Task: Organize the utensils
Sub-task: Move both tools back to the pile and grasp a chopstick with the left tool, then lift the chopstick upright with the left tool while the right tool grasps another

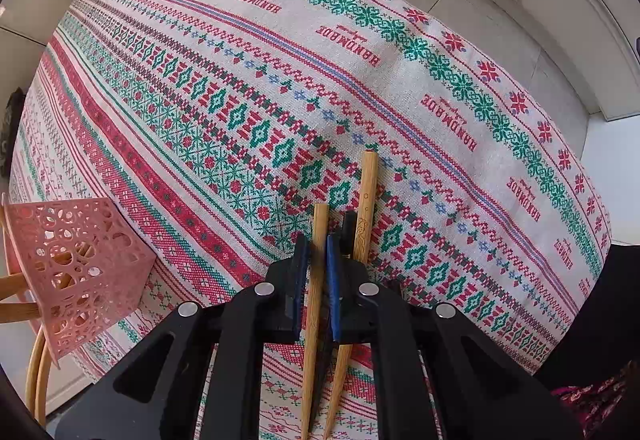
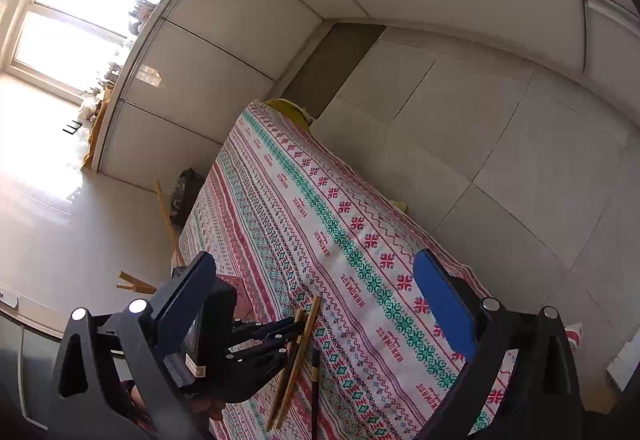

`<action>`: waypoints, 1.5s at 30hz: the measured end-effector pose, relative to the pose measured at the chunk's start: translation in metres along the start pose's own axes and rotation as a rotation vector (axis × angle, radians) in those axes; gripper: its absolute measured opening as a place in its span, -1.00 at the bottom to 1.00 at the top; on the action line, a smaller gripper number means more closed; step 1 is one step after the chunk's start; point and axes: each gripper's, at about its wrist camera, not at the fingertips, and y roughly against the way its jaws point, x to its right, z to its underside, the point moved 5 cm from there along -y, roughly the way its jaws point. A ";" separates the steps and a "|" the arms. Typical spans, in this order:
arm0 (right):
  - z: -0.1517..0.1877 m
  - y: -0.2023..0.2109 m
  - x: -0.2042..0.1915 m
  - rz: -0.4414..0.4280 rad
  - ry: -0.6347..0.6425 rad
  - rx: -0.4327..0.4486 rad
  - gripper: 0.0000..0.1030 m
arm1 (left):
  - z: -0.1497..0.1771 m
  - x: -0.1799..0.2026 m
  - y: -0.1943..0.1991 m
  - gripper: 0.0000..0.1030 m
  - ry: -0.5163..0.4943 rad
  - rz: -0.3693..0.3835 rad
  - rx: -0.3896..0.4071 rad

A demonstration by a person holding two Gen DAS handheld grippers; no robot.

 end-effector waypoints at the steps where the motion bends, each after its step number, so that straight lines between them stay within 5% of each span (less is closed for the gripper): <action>1: 0.000 -0.002 0.001 0.006 -0.002 -0.005 0.87 | 0.001 0.000 0.003 -0.87 0.009 0.003 0.008; 6: 0.010 -0.023 0.002 0.107 0.045 -0.051 0.87 | 0.021 -0.003 0.024 -0.87 0.097 -0.054 0.147; 12: 0.056 -0.080 -0.021 0.231 0.272 -0.210 0.81 | 0.089 -0.003 0.115 -0.88 0.229 -0.074 0.429; 18: 0.086 -0.137 -0.021 0.336 0.269 -0.390 -0.17 | 0.177 0.006 0.183 -0.88 0.362 -0.026 0.690; 20: 0.078 -0.135 -0.025 0.393 0.259 -0.331 -0.30 | 0.194 0.008 0.195 -0.88 0.392 -0.009 0.756; 27: 0.075 -0.151 -0.033 0.497 0.189 -0.360 -0.35 | 0.220 0.006 0.219 -0.88 0.426 0.035 0.893; 37: 0.091 -0.172 -0.054 0.594 0.181 -0.363 -0.30 | 0.241 -0.007 0.223 -0.88 0.444 0.047 0.970; 41: 0.093 -0.185 -0.068 0.700 0.332 -0.301 -0.59 | 0.246 -0.010 0.228 -0.88 0.463 0.036 0.986; 45: 0.108 -0.186 -0.079 0.703 0.518 -0.269 -0.77 | 0.249 -0.012 0.231 -0.88 0.476 0.029 0.996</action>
